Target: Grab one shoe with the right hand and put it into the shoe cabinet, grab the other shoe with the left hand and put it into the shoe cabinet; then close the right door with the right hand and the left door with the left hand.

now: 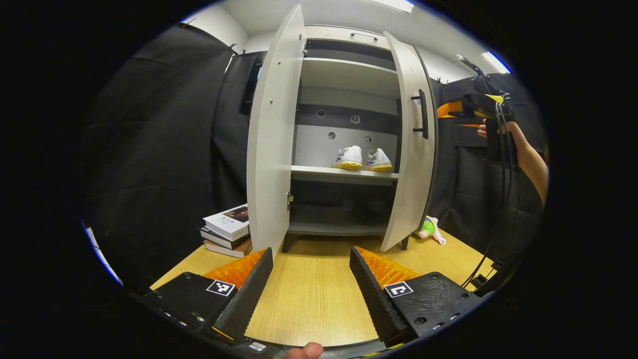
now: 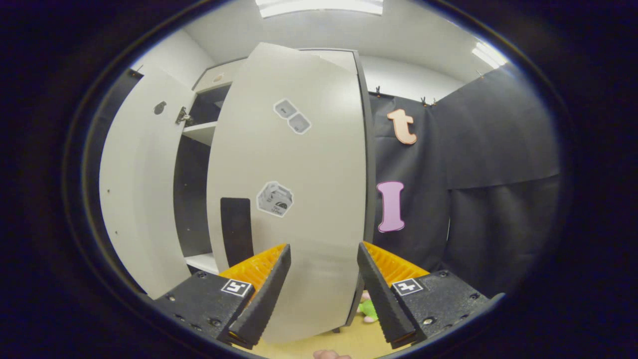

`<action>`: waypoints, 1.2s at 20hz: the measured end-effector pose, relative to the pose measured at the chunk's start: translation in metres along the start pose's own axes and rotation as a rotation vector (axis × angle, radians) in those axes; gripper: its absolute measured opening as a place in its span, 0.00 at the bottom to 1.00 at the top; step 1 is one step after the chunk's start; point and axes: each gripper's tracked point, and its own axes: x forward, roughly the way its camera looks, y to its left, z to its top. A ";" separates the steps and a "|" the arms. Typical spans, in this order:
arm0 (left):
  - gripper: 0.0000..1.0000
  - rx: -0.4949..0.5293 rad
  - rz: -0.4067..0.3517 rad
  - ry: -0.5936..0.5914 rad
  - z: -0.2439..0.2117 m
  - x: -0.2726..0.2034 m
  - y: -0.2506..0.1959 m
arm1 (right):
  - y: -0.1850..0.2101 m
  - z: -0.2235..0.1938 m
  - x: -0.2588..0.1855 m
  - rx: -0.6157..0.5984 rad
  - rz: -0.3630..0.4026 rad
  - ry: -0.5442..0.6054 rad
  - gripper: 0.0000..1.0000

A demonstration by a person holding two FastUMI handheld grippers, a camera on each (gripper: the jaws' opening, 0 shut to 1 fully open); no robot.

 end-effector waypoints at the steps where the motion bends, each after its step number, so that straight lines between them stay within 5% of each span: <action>1: 0.93 0.003 -0.003 -0.001 0.000 0.000 -0.002 | -0.002 -0.002 -0.011 0.002 -0.001 -0.007 0.88; 8: 0.93 0.023 -0.027 -0.005 -0.007 -0.007 -0.025 | -0.002 -0.030 -0.098 0.007 0.002 -0.028 0.88; 15: 0.93 0.012 -0.061 -0.027 0.003 -0.003 -0.045 | 0.023 -0.113 -0.182 0.049 0.009 0.014 0.88; 24: 0.93 -0.042 -0.043 -0.094 0.048 -0.015 -0.041 | 0.012 -0.163 -0.217 0.034 -0.002 0.055 0.88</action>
